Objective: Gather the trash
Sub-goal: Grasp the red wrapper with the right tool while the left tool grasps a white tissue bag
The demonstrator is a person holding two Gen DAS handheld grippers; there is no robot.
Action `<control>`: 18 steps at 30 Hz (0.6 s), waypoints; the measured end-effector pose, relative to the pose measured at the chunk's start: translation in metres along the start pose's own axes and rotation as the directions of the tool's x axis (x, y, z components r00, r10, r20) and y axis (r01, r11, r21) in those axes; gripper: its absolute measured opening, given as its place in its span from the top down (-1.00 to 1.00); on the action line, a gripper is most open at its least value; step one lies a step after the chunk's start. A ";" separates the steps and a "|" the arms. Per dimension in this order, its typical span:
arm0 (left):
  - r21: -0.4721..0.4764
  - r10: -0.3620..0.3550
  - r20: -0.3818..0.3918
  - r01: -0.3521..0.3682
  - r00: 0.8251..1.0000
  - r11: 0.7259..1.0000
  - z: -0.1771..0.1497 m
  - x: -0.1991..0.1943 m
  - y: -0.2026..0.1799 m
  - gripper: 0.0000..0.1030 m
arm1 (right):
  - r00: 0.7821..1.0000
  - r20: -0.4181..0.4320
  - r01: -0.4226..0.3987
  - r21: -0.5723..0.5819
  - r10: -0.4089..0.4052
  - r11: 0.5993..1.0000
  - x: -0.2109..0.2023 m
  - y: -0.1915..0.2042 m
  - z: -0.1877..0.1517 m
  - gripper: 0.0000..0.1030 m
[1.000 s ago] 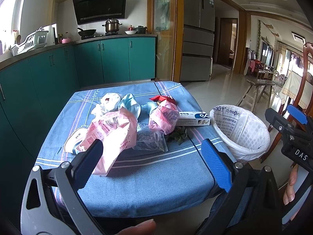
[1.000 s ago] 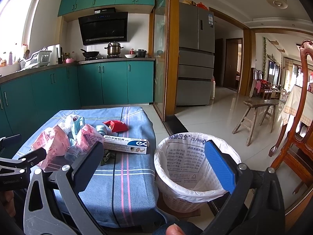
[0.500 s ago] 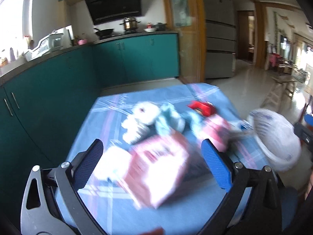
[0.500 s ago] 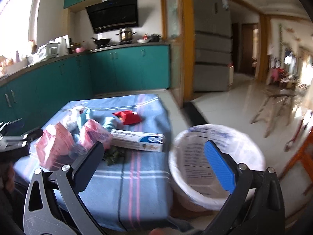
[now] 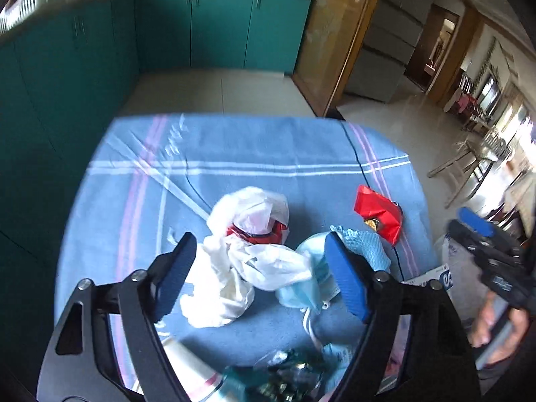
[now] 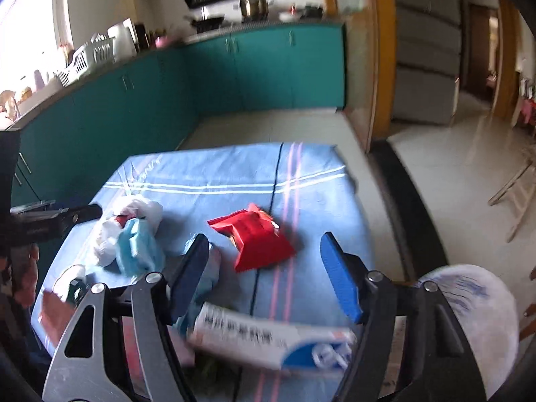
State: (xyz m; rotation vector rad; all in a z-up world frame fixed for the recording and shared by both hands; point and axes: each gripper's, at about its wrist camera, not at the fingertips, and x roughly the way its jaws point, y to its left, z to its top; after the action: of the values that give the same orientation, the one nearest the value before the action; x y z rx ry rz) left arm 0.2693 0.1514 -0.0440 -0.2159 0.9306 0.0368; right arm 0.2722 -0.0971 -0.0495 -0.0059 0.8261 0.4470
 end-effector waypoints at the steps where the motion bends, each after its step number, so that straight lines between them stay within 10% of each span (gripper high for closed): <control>1: -0.017 -0.012 -0.015 0.011 1.000 1.000 0.002 0.007 0.004 -0.62 | 1.000 -0.029 -0.012 0.012 0.012 1.000 0.011 -0.001 0.003 -0.45; 10: -0.122 -0.096 -0.113 0.082 0.989 0.989 0.009 0.051 0.022 -0.66 | 0.979 -0.199 -0.038 0.072 0.052 0.997 0.081 0.005 0.010 -0.59; 18: -0.152 -0.128 -0.112 0.111 0.985 0.982 0.001 0.051 0.029 0.57 | 0.980 -0.178 -0.092 0.010 0.092 0.996 0.066 0.026 -0.005 -0.04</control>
State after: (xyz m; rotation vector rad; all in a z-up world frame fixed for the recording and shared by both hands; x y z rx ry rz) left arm 0.2966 0.1764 -0.0887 -0.4129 1.0352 -0.0201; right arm 0.2975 -0.0488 -0.0949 -0.0060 1.0064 0.5383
